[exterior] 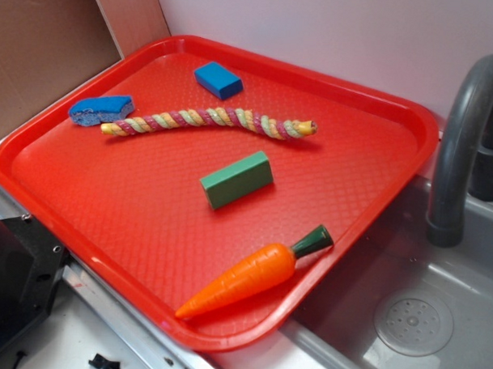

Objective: Grab the multicolored rope.

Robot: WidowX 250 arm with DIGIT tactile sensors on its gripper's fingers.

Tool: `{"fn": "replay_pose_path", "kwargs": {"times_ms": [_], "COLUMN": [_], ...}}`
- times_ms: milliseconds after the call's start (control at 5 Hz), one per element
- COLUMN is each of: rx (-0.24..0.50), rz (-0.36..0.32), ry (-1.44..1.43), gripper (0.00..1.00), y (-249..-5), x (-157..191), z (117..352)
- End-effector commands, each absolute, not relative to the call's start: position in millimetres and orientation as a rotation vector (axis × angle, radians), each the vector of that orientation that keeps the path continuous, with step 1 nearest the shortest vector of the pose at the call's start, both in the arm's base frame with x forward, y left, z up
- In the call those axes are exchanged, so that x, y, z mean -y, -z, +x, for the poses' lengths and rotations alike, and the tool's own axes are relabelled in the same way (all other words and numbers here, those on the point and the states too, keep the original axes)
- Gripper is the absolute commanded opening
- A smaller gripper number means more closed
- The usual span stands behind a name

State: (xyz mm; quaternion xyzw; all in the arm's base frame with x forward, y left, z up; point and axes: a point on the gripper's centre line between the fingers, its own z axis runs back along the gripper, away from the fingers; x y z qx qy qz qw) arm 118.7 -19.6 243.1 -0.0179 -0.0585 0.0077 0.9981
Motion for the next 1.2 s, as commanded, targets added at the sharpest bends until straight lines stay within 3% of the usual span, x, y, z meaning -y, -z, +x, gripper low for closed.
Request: {"fn": "replay_pose_path", "kwargs": {"times_ms": [0, 200, 400, 800, 1000], "rx": [0.117, 0.208, 0.252, 0.235, 0.214], "rz": [-0.036, -0.039, 0.020, 0.019, 0.004], "ry": [-0.015, 0.004, 0.096, 0.374, 0.513], "gripper": [1.00, 1.00, 1.00, 1.00, 1.00], "y": [-243, -224, -203, -159, -141], "x": [20, 10, -3, -33, -28], "z": [119, 139, 165, 228, 245]}}
